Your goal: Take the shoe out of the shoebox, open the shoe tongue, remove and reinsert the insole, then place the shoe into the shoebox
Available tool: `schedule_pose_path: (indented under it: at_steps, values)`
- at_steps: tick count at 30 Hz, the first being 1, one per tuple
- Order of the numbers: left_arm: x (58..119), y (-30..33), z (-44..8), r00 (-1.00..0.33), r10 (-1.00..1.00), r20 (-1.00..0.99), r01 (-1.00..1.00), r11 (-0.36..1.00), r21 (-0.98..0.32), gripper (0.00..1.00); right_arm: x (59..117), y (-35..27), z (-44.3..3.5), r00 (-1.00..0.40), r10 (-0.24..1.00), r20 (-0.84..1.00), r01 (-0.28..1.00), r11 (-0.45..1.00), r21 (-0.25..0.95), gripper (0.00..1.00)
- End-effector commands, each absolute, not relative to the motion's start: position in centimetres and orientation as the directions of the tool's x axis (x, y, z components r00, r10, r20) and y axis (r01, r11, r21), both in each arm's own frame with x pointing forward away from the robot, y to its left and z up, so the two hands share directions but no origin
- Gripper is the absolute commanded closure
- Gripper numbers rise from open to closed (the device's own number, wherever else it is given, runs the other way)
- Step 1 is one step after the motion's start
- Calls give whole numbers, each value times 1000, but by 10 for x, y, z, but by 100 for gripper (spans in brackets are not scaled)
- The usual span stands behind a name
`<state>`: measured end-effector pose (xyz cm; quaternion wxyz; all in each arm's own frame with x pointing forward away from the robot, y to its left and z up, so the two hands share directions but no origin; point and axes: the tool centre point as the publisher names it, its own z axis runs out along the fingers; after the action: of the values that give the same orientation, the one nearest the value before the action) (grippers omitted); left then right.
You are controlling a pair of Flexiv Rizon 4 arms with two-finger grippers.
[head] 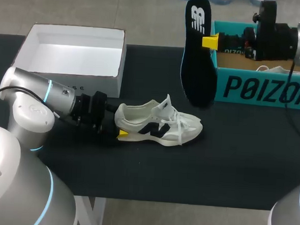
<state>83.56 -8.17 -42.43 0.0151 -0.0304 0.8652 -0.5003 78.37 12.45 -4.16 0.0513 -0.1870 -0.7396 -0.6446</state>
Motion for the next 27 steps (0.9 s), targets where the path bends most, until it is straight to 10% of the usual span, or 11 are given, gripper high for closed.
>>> schedule_pose_path:
  at_steps: [1, 27]
  values:
    - [835, -82, -425, -998, -68, 3, -37, 497, -867, 100, 750, 111, -29, -911, 255, 324, 360, 106, 927, 100]
    - [835, -82, -425, -998, -68, 3, -37, 497, -867, 100, 695, 130, -33, -868, 248, 431, 450, 23, 893, 100]
